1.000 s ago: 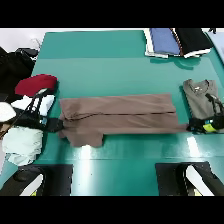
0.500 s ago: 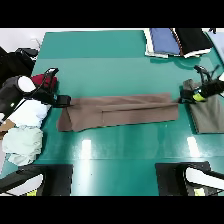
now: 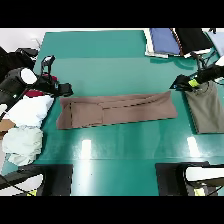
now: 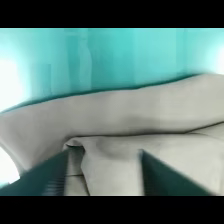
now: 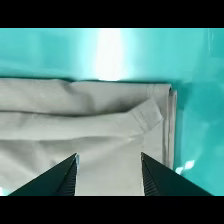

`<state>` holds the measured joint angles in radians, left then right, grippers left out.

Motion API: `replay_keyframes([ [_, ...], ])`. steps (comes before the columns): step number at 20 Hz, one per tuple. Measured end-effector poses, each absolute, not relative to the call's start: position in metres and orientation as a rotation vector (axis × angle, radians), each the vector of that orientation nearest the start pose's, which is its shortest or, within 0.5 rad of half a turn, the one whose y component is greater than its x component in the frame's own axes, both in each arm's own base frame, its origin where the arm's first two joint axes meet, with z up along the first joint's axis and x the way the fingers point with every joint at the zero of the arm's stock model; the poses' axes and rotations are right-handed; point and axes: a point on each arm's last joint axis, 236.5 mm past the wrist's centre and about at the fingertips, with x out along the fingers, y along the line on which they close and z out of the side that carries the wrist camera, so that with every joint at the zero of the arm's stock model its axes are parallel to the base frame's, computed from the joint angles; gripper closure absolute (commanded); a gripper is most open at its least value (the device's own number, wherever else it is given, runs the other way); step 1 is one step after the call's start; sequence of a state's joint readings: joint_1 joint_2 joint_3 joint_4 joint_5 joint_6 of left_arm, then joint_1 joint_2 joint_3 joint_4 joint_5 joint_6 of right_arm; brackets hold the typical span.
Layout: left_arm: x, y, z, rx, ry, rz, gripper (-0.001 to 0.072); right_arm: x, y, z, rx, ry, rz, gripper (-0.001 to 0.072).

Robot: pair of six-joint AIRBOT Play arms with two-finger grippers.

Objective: Fold the shirts.

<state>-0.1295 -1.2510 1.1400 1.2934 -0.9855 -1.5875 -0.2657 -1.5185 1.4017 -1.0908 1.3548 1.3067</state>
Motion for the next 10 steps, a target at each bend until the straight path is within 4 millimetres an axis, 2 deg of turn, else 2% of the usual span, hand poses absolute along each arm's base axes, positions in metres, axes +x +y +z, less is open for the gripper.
replay_keyframes([
  [1, 0.404, -0.109, 0.036, -0.212, 1.114, -0.235, 0.0673, 0.409, -0.010, 0.006, 0.422, 1.349, 0.272, 0.0144],
  [5, 0.400, -0.122, 0.043, -0.264, 1.129, -0.276, 0.0683, 0.374, -0.037, -0.032, 0.619, 1.422, 0.264, 0.0161],
  [6, 0.400, -0.128, 0.045, -0.286, 1.128, -0.293, 0.0683, 0.367, -0.040, -0.042, 0.675, 1.436, 0.264, 0.0209],
  [9, 0.402, -0.145, 0.050, -0.358, 1.113, -0.333, 0.0683, 0.353, -0.029, -0.069, 0.795, 1.475, 0.302, 0.0234],
  [10, 0.402, -0.152, 0.050, -0.371, 1.110, -0.348, 0.0683, 0.352, -0.021, -0.073, 0.835, 1.475, 0.327, 0.0278],
])
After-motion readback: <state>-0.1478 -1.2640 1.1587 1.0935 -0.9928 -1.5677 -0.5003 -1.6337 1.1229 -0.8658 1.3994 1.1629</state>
